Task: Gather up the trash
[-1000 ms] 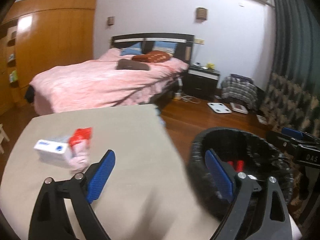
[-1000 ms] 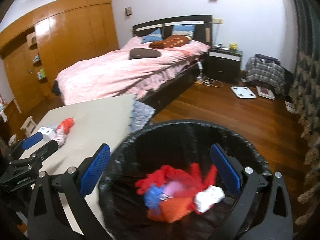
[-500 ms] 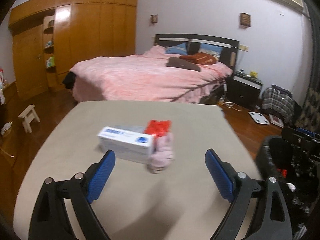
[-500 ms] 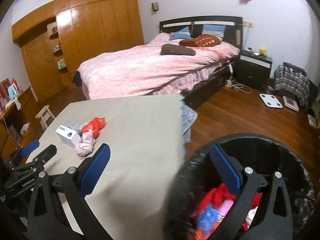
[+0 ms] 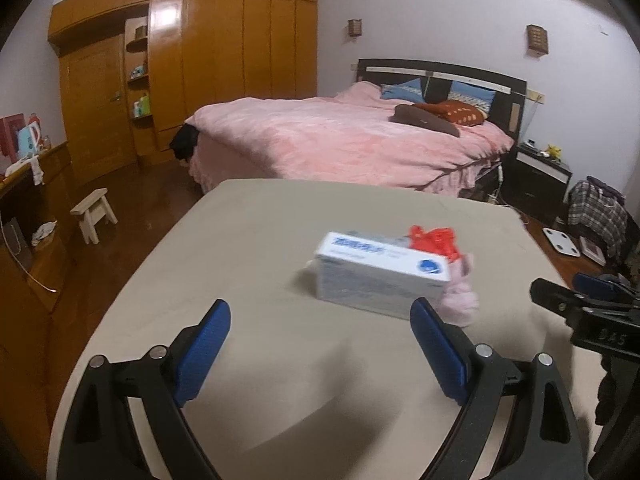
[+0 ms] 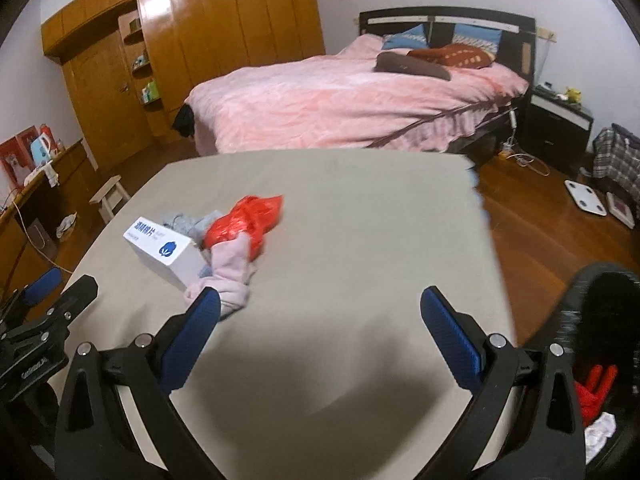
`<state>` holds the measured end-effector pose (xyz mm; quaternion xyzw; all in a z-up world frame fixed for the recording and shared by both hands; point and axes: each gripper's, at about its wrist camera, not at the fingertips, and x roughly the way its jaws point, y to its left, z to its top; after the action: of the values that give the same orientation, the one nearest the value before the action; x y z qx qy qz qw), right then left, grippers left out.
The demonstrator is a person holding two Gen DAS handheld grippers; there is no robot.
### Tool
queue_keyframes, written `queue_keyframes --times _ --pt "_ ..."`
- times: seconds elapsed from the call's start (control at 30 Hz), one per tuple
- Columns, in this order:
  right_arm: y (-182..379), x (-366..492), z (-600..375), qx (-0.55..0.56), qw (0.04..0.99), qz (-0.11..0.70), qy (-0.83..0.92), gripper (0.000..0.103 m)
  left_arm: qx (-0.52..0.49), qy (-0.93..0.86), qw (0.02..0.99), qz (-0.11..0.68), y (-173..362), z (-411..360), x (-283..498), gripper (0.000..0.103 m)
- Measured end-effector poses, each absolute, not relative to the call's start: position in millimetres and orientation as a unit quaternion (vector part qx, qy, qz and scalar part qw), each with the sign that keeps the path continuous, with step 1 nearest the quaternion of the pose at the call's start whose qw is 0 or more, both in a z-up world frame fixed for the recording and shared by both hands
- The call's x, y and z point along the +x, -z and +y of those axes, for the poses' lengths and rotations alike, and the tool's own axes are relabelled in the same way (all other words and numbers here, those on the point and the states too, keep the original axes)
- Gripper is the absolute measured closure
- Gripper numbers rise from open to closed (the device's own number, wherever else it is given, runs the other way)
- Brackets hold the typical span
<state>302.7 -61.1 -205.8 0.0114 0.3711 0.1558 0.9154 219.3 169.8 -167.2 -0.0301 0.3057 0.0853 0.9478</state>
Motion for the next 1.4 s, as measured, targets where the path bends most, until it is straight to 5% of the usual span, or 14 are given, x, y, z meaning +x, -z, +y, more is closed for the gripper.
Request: queue_keyframes --times 0.53,0.73,0.8,1.4 --pt "232.8 316.4 5.1 -0.027 0.893 0.405 -0.194 0.007 -0.058 -0.114 0.942 0.309 184.3 217.5 220.0 0.013" --pt "239.0 316.7 16.4 -0.032 0.879 0.42 -0.221 0.035 -0.06 -0.113 0.943 0.306 183.2 218.9 216.2 0.013" --pt "241.2 318.4 15.9 -0.023 0.873 0.428 -0.232 0.053 -0.06 -0.113 0.943 0.307 182.8 217.3 216.8 0.013" --pt "221.6 311.7 -60.5 0.004 0.889 0.415 -0.194 0.057 -0.056 -0.049 0.945 0.318 179.9 144.7 254.3 0.013"
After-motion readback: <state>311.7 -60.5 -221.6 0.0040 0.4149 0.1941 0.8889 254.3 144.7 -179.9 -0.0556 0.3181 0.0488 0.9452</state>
